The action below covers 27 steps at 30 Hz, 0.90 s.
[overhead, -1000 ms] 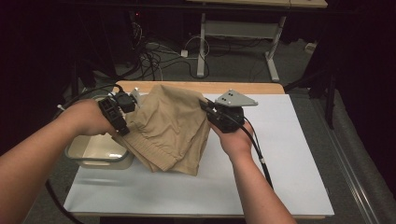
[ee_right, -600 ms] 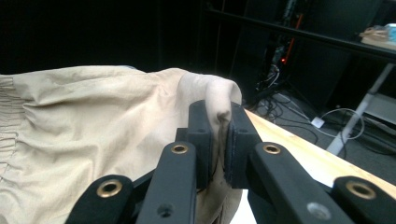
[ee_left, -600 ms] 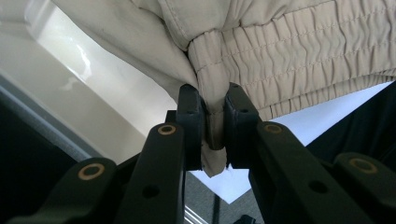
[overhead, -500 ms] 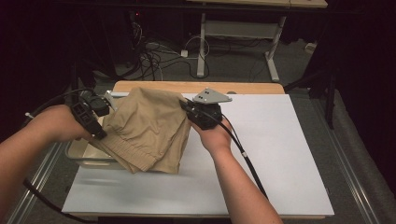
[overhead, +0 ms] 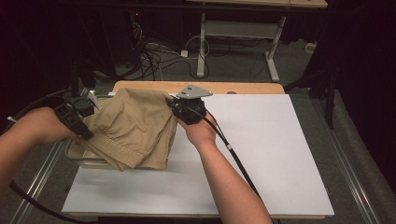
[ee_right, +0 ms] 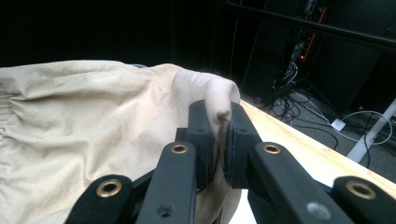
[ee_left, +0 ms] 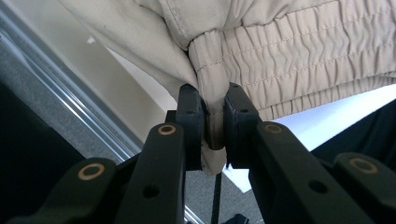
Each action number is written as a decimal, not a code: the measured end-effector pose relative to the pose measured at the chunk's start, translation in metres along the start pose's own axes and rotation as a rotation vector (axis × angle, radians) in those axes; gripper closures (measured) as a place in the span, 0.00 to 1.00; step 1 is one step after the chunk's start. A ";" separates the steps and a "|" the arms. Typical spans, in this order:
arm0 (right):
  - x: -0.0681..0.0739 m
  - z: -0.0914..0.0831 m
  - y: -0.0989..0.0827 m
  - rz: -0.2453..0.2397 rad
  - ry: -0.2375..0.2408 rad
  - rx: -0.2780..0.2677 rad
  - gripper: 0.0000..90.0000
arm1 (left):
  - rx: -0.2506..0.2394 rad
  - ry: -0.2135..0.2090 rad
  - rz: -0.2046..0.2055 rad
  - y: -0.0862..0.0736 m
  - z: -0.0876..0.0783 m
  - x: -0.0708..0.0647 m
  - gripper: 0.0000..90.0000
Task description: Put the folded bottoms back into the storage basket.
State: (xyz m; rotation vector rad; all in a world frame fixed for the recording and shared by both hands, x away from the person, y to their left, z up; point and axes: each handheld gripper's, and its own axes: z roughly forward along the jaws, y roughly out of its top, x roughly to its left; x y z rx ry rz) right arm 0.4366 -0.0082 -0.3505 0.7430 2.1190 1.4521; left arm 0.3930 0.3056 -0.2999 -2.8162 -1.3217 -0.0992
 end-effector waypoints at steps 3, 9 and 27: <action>0.000 0.007 0.001 0.001 0.002 0.003 0.94 | -0.004 -0.004 -0.012 -0.003 0.002 0.006 0.86; -0.001 0.024 0.006 0.001 0.014 0.004 0.94 | -0.017 0.003 -0.037 -0.011 0.004 0.016 0.86; 0.016 0.105 0.028 -0.042 0.065 0.039 0.94 | -0.027 0.016 -0.155 -0.049 0.022 0.052 0.86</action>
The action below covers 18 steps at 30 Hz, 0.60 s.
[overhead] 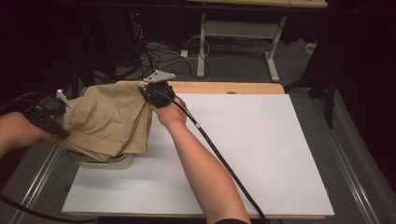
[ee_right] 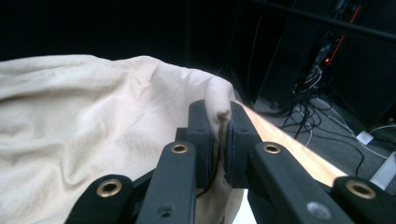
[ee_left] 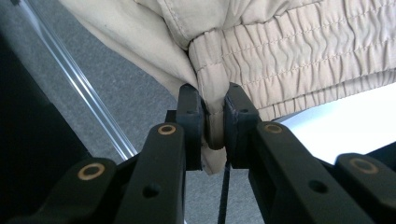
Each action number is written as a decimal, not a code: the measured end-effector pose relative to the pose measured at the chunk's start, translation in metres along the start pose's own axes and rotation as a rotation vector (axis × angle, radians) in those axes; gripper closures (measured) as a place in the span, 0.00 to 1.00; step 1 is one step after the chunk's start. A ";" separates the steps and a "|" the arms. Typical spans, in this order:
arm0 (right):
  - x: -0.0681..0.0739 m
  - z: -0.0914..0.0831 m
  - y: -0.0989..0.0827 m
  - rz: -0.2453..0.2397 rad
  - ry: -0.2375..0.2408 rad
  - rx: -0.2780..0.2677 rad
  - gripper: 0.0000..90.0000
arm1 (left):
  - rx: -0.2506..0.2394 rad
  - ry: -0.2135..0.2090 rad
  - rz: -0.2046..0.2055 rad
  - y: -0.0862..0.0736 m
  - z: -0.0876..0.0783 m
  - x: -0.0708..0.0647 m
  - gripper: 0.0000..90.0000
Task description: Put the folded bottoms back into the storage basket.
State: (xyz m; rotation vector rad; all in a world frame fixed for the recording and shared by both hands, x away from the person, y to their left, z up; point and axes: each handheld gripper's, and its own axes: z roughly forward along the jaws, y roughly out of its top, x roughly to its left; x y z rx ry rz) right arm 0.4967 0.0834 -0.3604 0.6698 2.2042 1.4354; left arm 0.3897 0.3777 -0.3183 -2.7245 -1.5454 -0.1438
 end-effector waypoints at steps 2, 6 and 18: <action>0.002 0.009 -0.006 0.000 -0.005 0.029 0.94 | 0.009 -0.002 0.003 0.000 0.006 0.001 0.86; -0.002 0.020 -0.016 0.020 -0.016 0.061 0.94 | 0.009 -0.016 0.007 0.000 0.013 0.002 0.86; -0.005 0.045 -0.022 0.000 -0.005 0.098 0.94 | 0.035 -0.042 0.029 -0.010 0.005 -0.009 0.86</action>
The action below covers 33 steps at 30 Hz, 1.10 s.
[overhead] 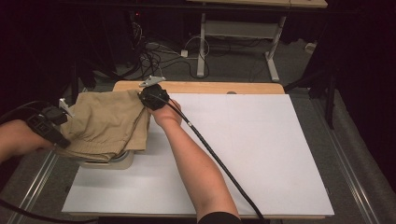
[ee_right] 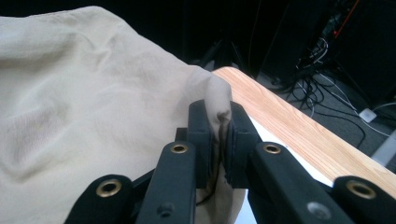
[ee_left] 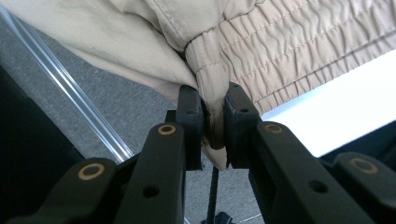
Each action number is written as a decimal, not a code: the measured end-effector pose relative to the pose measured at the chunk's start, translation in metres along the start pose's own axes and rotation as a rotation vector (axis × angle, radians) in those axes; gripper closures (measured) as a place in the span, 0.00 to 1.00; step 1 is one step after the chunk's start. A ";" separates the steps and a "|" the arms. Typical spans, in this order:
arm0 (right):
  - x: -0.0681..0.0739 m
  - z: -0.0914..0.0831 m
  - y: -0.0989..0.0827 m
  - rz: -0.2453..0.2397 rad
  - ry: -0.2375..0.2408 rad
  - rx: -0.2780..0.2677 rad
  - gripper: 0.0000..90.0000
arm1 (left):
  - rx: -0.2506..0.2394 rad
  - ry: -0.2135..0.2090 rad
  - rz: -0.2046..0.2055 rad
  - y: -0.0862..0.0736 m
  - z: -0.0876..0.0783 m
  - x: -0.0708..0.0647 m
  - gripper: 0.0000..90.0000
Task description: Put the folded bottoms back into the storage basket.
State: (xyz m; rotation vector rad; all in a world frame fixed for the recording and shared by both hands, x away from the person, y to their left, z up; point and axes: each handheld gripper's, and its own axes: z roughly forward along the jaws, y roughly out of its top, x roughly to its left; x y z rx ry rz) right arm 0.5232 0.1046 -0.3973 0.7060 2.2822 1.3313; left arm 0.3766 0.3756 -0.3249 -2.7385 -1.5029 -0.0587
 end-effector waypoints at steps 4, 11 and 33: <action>0.004 0.006 -0.005 0.005 0.016 0.017 0.93 | 0.016 0.008 -0.005 -0.002 0.005 0.000 0.85; 0.002 0.007 -0.008 0.039 0.051 0.039 0.60 | -0.015 0.020 -0.008 0.002 0.005 0.003 0.67; 0.009 -0.115 -0.064 0.050 0.065 -0.072 0.01 | -0.167 0.084 0.075 0.040 0.010 -0.013 0.95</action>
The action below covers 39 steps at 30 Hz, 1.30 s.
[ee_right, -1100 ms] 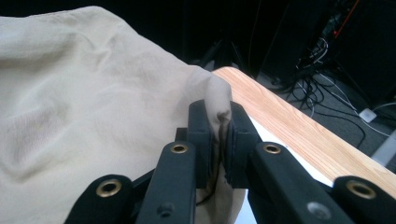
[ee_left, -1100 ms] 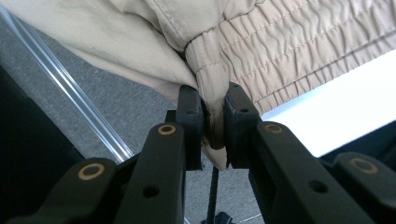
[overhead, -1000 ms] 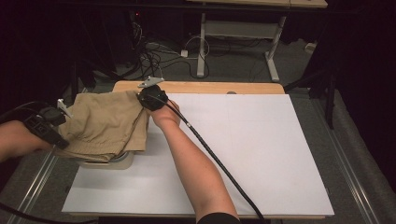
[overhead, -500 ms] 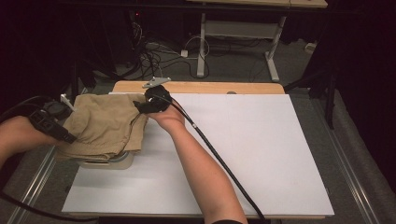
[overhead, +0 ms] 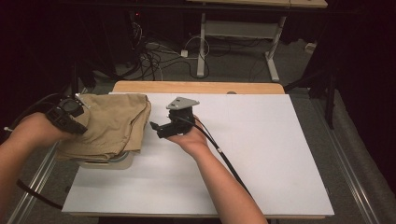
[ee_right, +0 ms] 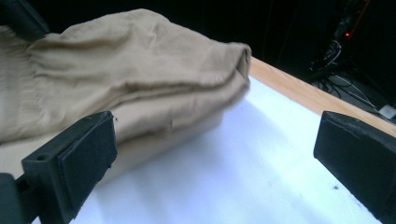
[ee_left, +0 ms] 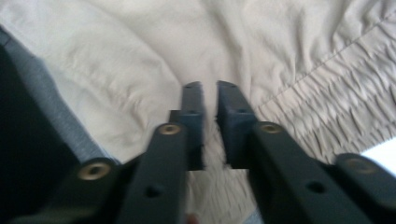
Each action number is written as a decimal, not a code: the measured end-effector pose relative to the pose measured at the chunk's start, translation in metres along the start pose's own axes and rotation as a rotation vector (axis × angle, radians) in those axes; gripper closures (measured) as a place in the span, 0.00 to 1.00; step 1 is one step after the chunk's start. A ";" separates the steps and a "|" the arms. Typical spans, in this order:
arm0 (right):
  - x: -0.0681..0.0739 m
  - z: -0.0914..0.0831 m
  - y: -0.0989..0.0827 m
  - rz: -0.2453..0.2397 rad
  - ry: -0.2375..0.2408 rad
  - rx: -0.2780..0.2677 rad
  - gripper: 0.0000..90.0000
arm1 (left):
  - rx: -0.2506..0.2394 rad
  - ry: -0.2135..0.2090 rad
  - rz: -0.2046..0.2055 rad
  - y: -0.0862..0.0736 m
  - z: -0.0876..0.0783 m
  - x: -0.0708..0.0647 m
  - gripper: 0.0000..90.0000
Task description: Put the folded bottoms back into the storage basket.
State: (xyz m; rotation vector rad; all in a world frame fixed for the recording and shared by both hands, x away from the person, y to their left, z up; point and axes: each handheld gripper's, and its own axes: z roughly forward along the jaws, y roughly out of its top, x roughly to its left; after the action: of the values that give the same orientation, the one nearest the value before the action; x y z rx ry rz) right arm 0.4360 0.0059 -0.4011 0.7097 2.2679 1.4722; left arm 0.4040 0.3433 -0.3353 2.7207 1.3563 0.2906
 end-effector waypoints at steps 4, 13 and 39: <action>0.001 -0.024 -0.016 -0.002 -0.016 -0.004 0.01 | 0.045 0.003 -0.021 0.000 0.018 0.004 0.95; 0.003 -0.080 -0.061 0.036 -0.051 -0.014 0.01 | 0.045 -0.053 -0.021 0.001 0.042 0.003 0.95; 0.009 -0.167 -0.129 0.104 -0.154 -0.051 0.01 | 0.127 -0.067 -0.044 0.020 0.101 -0.003 0.97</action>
State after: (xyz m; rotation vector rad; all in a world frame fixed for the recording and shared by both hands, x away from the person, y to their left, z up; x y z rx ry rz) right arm 0.3110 -0.1561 -0.4521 0.9053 2.0992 1.4626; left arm 0.4385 0.3295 -0.4316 2.7686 1.4625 0.1117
